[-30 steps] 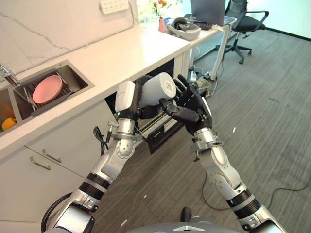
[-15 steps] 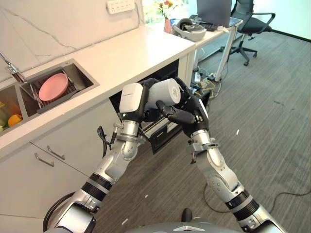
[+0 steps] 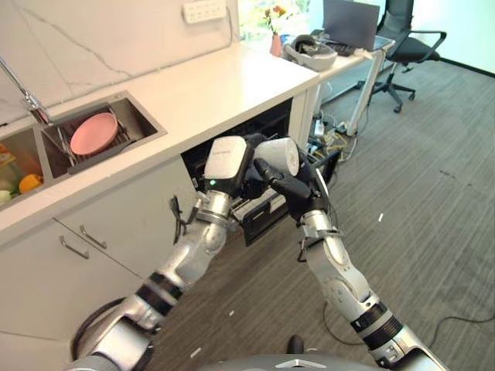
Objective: Place the dishes in the dishwasher.
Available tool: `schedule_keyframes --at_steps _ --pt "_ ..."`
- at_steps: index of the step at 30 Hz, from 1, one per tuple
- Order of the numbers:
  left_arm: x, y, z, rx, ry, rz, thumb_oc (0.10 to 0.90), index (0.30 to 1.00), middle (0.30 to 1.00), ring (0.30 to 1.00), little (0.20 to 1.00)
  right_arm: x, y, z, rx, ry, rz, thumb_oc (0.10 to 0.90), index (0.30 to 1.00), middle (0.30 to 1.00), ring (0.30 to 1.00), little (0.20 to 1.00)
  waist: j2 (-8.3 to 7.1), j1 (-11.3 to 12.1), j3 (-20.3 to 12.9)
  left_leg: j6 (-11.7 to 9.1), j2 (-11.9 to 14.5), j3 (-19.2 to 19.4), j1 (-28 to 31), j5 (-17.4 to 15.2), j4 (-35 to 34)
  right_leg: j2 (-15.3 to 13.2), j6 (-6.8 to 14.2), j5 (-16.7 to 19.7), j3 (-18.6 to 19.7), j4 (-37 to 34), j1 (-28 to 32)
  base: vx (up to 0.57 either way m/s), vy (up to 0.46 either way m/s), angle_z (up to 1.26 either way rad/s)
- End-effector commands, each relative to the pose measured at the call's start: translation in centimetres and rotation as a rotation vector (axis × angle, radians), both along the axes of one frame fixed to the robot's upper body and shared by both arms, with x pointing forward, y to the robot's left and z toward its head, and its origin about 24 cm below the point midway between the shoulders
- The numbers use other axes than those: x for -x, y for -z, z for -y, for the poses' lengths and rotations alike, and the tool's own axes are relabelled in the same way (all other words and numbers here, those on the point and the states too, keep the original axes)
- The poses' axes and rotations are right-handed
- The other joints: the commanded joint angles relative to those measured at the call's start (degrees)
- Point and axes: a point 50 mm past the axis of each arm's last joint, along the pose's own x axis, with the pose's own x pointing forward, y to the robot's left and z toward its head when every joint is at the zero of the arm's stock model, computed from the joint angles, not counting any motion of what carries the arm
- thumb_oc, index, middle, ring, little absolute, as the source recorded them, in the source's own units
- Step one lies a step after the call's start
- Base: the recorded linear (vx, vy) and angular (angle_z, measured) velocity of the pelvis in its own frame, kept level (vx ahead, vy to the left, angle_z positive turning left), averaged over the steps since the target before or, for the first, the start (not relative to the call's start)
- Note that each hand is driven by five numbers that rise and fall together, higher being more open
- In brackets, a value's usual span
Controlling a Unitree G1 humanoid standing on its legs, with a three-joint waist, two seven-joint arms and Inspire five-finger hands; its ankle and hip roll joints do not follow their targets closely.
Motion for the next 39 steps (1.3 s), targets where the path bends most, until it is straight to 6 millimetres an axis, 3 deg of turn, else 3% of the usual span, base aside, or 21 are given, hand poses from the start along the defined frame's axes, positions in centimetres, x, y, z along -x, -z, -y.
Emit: schedule_keyframes --at_steps 1,5,12,13,15,16,19,20,21,22,23,24,25,26,27,28,29,34,35,38,39 --pt "4.1 -3.1 8.9 0.025 0.487 0.174 0.400 0.300 0.300 0.300 0.300 -0.3 -10.9 -4.4 -0.301 -0.114 0.403 0.400 0.300 0.300 0.300 0.300 -3.45 1.42 -3.22 -1.55 1.94 -0.10 -2.12 -1.27 0.14 -7.06 7.79 -7.33 -1.14 0.73 5.35 -0.01 -0.021 0.22" --pt "3.9 -1.9 9.7 -0.006 0.511 0.130 0.400 0.300 0.300 0.300 0.300 -0.3 -12.4 -3.3 -0.303 -0.050 0.482 0.400 0.300 0.300 0.300 0.300 -3.51 1.37 -3.33 -1.30 1.57 -1.10 -2.31 -1.43 0.14 -7.08 7.59 -7.61 -1.62 0.86 5.79 -0.01 0.006 0.26" --pt "3.6 -1.4 9.9 0.001 0.513 0.095 0.400 0.300 0.300 0.300 0.300 -0.3 -12.8 -1.9 -0.303 0.047 0.525 0.400 0.300 0.300 0.300 0.300 -3.58 1.39 -3.49 -0.95 0.98 -2.33 -2.54 -1.70 0.14 -7.47 7.67 -7.65 -2.36 1.05 6.20 -0.01 0.020 0.11" --pt "4.5 -0.6 10.1 -0.023 0.554 0.061 0.400 0.300 0.300 0.300 0.300 -0.3 -13.1 -0.8 -0.298 0.092 0.543 0.400 0.300 0.300 0.300 0.300 -3.31 1.52 -3.35 -0.79 0.78 -2.63 -2.67 -1.78 0.14 -7.57 7.72 -7.66 -2.49 1.10 6.25 -0.03 0.044 0.05" --pt "4.3 -1.3 9.7 0.005 0.553 0.057 0.400 0.300 0.300 0.300 0.300 -0.2 -13.0 -0.6 -0.323 0.105 0.537 0.400 0.300 0.300 0.300 0.300 -3.32 1.71 -3.39 -0.70 0.56 -2.94 -2.86 -1.77 0.14 -7.71 7.81 -7.59 -2.75 1.15 6.25 -0.03 0.029 0.08" --pt "3.1 -1.7 8.3 0.094 0.451 0.082 0.800 0.900 0.900 0.900 0.900 -0.3 -12.0 -0.7 -0.320 0.127 0.495 0.400 0.300 0.300 0.300 0.300 -3.80 2.18 -3.22 -0.79 0.26 -3.83 -3.24 -1.59 0.14 -7.97 7.72 -7.43 -3.57 1.37 6.37 -0.01 0.007 0.14" --pt "3.6 -0.6 8.7 0.066 0.457 0.036 0.800 0.900 0.900 0.900 0.900 -0.7 -11.7 -0.4 -0.296 0.146 0.486 0.400 0.300 0.300 0.300 0.300 -3.86 2.07 -3.27 -0.53 0.04 -4.53 -3.55 -1.70 0.14 -8.12 7.68 -7.37 -3.88 1.85 6.02 -0.01 0.010 0.19" --pt "3.8 1.1 7.6 0.050 0.417 -0.017 0.800 0.900 0.900 0.900 0.900 -0.6 -12.5 0.7 -0.286 0.200 0.537 0.400 0.300 0.300 0.300 0.300 -3.90 2.46 -2.96 -0.32 -0.19 -5.06 -3.78 -1.69 0.14 -8.12 7.62 -7.47 -3.69 2.27 5.64 -0.02 0.016 0.27" --pt "3.9 1.2 7.5 0.049 0.418 -0.018 0.800 0.900 0.900 0.900 0.900 -0.6 -12.5 0.7 -0.286 0.202 0.535 0.400 0.300 0.300 0.300 0.300 -3.95 2.47 -3.04 -0.31 -0.20 -5.06 -3.79 -1.69 0.14 -8.14 7.63 -7.51 -3.68 2.35 5.60 0.01 0.016 0.19" --pt "5.8 8.0 8.4 0.031 0.378 -0.274 0.800 0.900 0.900 0.900 0.900 0.0 -13.7 2.1 -0.122 0.370 0.666 0.400 0.300 0.300 0.300 0.300 -4.70 2.68 -2.46 -0.14 -0.32 -5.44 -3.49 -2.17 0.14 -8.02 7.67 -8.14 -3.77 2.78 5.71 0.01 0.007 0.04" --pt "6.0 8.2 8.9 0.035 0.383 -0.271 0.800 0.900 0.900 0.900 0.900 0.0 -13.6 2.2 -0.112 0.379 0.665 0.400 0.300 0.300 0.300 0.300 -4.47 2.89 -2.65 -0.05 -0.41 -5.48 -3.67 -1.86 0.14 -8.11 7.65 -7.92 -3.85 2.80 5.55 0.00 0.000 0.00" --pt "2.8 5.2 5.3 0.112 0.242 -0.163 0.800 0.900 0.900 0.900 0.900 -0.2 -13.3 3.7 -0.069 0.472 0.660 0.400 0.300 0.300 0.300 0.300 -4.27 3.45 -2.76 0.10 -0.55 -5.85 -4.00 -1.70 0.14 -8.19 7.69 -7.87 -4.07 2.92 5.39 -0.03 0.011 0.11" --pt "2.0 3.2 4.2 0.184 0.201 -0.094 0.800 0.900 0.900 0.900 0.900 0.0 -13.3 3.6 -0.141 0.432 0.654 0.400 0.300 0.300 0.300 0.300 -4.31 3.53 -2.83 0.16 -0.73 -5.91 -4.16 -1.75 0.14 -8.27 7.79 -7.72 -4.19 2.89 5.34 0.01 0.032 0.15" --pt "2.8 -1.7 2.4 0.196 0.257 0.070 0.800 0.900 0.900 0.900 0.900 -0.2 -13.0 5.1 -0.087 0.474 0.646 0.400 0.300 0.300 0.300 0.300 -3.72 4.33 -2.94 0.19 -0.94 -6.23 -4.21 -2.22 0.14 -8.47 8.05 -7.85 -4.30 2.90 5.46 0.01 0.052 0.12" --pt "3.4 1.3 1.5 0.177 0.212 -0.061 0.800 0.900 0.900 0.900 0.900 -0.3 -13.0 5.7 -0.068 0.541 0.635 0.400 0.300 0.300 0.300 0.300 -3.89 4.34 -3.00 0.37 -1.07 -6.43 -4.34 -1.97 0.14 -8.55 8.00 -7.64 -4.48 2.91 5.46 0.03 0.056 0.01" --pt "2.8 3.0 -1.0 0.084 0.024 -0.009 0.800 0.900 0.900 0.900 0.900 -0.4 -12.6 5.2 -0.057 0.552 0.623 0.400 0.300 0.300 0.300 0.300 -4.27 4.73 -3.20 0.28 -1.21 -6.54 -4.25 -2.06 0.14 -8.58 8.03 -7.78 -4.45 2.82 5.64 0.03 0.044 0.05" --pt "2.1 4.1 -2.4 0.153 -0.087 -0.056 0.800 0.900 0.900 0.900 0.900 -0.7 -11.6 5.6 -0.032 0.563 0.576 0.400 0.300 0.300 0.300 0.300 -4.65 4.96 -3.27 0.09 -1.34 -6.51 -4.03 -2.37 0.14 -8.66 8.03 -8.19 -4.68 2.96 5.93 0.06 0.035 0.10" --pt "2.4 4.9 -5.7 0.242 -0.248 -0.077 0.800 0.900 0.900 0.900 0.900 -1.5 -10.5 7.1 0.066 0.615 0.519 0.400 0.300 0.300 0.300 0.300 -5.11 5.90 -3.47 0.18 -1.74 -7.51 -4.71 -2.04 0.14 -8.92 7.92 -8.02 -5.86 3.15 6.00 0.01 0.014 0.11" --pt "3.1 5.6 -7.3 0.338 -0.318 -0.122 0.800 0.900 0.900 0.900 0.900 -2.3 -9.8 8.4 0.148 0.677 0.471 0.400 0.300 0.300 0.300 0.300 -5.59 7.46 -3.24 0.00 -1.91 -8.71 -5.17 -2.05 0.14 -9.15 7.86 -8.45 -7.41 3.74 6.36 0.01 0.000 0.23" --pt "3.4 5.9 -7.8 0.346 -0.338 -0.136 0.800 0.900 0.900 0.900 0.900 -2.5 -9.8 8.7 0.183 0.689 0.465 0.400 0.300 0.300 0.300 0.300 -5.77 7.79 -3.23 -0.05 -2.01 -9.17 -5.48 -1.93 0.14 -9.20 7.87 -8.49 -8.01 3.81 6.43 0.01 -0.008 0.24" --pt "3.8 7.0 -8.4 0.382 -0.368 -0.197 0.800 0.900 0.900 0.900 0.900 -3.6 -9.2 9.8 0.308 0.718 0.422 0.400 0.300 0.300 0.300 0.300 -6.36 8.97 -3.00 -0.17 -2.30 -9.85 -6.13 -1.61 0.14 -9.22 7.89 -8.42 -9.09 3.74 6.53 0.03 -0.035 0.39"
